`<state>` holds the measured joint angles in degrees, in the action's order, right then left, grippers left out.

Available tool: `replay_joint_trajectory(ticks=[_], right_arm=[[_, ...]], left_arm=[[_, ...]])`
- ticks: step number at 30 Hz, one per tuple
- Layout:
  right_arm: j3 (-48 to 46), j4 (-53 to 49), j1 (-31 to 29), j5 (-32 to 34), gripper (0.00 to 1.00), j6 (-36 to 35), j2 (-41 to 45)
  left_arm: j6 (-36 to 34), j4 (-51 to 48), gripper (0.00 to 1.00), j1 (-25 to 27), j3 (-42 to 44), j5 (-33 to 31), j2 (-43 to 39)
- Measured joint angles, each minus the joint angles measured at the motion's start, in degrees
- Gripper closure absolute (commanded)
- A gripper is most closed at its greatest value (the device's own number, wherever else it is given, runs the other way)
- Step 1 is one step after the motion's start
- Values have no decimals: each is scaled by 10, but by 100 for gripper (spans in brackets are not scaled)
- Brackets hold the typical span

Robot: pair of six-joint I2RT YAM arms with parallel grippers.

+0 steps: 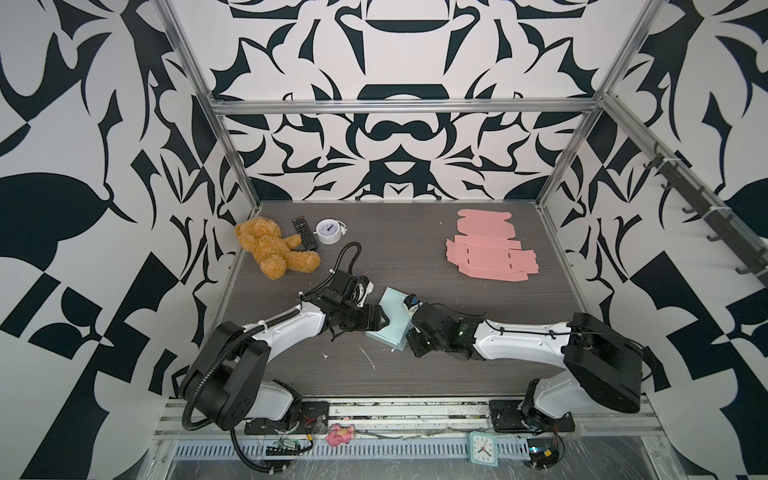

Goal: Fold the paper box

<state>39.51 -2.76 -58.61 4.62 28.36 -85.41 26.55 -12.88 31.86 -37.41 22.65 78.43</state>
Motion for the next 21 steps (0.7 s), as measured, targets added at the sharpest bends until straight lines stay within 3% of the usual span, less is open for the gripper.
replay_joint_trajectory(ticks=[3, 13, 21], right_arm=[[-6, -1, -2, 5, 78, 1, 4], [-14, -4, -24, 11, 81, 12, 12], [-14, 1, -37, 13, 81, 24, -2]], left_arm=[[-2, -13, 11, 0, 0, -5, -18], [5, -27, 23, 1, 21, -4, -42], [12, -21, 26, 16, 24, -2, -42]])
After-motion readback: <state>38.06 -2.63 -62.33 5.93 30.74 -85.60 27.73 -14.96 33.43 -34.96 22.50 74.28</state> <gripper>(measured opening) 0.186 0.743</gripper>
